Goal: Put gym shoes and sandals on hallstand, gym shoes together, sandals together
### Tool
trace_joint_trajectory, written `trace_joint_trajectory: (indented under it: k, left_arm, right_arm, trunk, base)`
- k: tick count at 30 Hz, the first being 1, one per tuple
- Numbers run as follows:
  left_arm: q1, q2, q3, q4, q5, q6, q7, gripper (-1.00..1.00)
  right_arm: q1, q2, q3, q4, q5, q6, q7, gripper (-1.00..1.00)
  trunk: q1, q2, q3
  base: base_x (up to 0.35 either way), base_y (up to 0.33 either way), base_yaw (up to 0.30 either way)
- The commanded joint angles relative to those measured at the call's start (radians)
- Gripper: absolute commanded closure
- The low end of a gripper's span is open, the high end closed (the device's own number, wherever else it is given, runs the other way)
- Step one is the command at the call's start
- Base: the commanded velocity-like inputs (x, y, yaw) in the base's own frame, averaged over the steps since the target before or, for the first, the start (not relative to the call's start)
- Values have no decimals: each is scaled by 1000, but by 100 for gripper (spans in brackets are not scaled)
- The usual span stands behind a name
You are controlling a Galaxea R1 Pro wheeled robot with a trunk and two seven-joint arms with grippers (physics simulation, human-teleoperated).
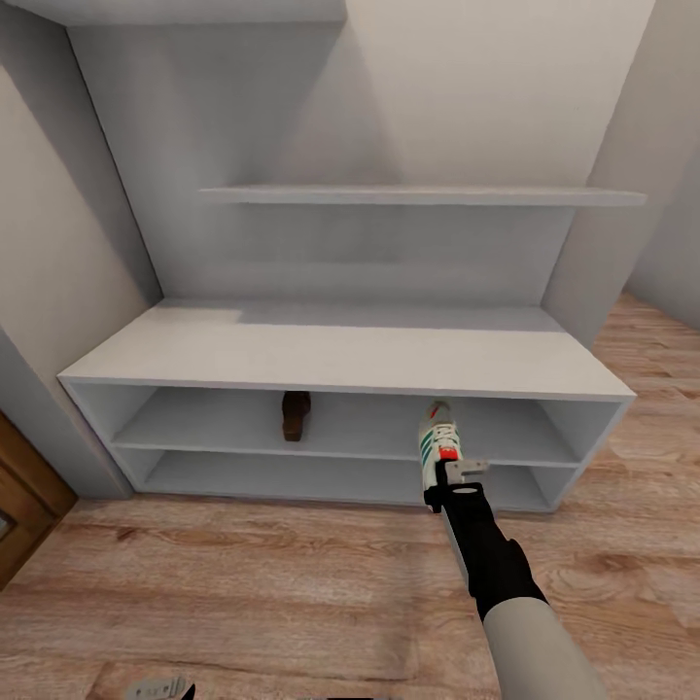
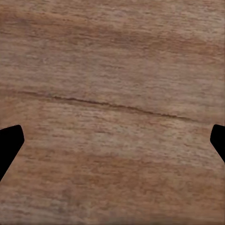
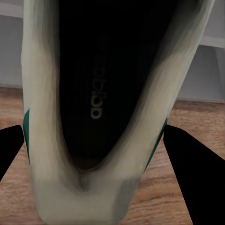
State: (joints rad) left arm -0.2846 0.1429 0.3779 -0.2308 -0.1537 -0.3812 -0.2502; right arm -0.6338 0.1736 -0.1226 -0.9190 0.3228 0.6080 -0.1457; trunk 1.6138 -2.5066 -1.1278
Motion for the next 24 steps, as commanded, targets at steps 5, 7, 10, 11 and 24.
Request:
trace_joint_trajectory:
  k: [5,7,10,11,24]
  left_arm:
    - [-1,0,9,1,-9,-4,-4,-100]
    - [-1,0,9,1,-9,-4,-4,-100]
    - [-1,0,9,1,-9,-4,-4,-100]
    - [-1,0,9,1,-10,-4,-4,-100]
    - [0,-1,9,0,-9,-4,-4,-100]
  right_arm:
    - [-1,1,-3,-1,3,4,0,100]
    - [-1,1,-3,-1,4,4,0,100]
    - [-1,1,-3,1,3,4,0,100]
    - [-1,1,-3,1,2,4,0,100]
    - [-1,1,-3,0,-1,4,-1,100]
  trunk:
    - [0,0,-1]
    - [0,0,-1]
    - [0,0,-1]
    - [0,0,-1]
    - [0,0,-1]
  base:
    - [0,0,0]
    - [0,0,0]
    - [0,0,0]
    - [0,0,0]
    - [159,0,0]
